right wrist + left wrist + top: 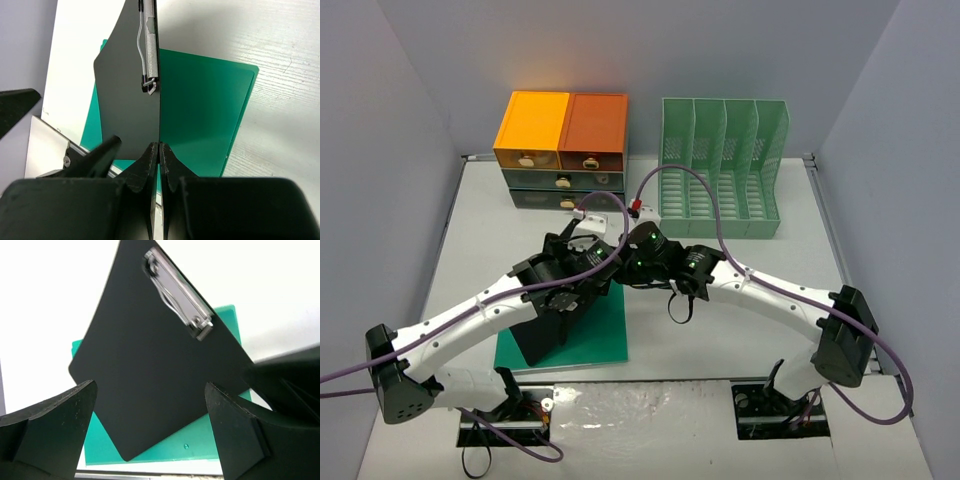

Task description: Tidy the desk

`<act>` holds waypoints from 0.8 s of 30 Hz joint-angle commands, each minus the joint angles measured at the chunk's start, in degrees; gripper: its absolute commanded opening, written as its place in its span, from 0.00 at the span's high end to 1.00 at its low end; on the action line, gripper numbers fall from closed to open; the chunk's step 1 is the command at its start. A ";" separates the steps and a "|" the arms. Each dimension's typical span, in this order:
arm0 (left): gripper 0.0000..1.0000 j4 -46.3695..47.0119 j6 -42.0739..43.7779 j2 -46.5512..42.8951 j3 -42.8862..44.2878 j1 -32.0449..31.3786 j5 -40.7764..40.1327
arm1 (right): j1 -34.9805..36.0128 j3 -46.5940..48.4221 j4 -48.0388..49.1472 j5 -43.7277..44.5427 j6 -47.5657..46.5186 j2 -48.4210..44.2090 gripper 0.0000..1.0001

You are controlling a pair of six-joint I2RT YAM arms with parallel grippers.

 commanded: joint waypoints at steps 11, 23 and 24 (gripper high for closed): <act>0.13 -4.48 -5.09 9.84 19.92 10.94 3.29 | 1.88 0.68 -0.68 4.01 -0.88 -7.09 1.00; 0.19 -19.70 -9.12 30.52 46.23 13.71 12.20 | 4.68 -0.21 -2.10 9.53 -1.40 -7.91 1.00; 0.19 -20.61 -9.48 31.12 46.68 13.71 12.52 | 4.72 -0.13 -2.10 9.77 -1.48 -7.87 1.00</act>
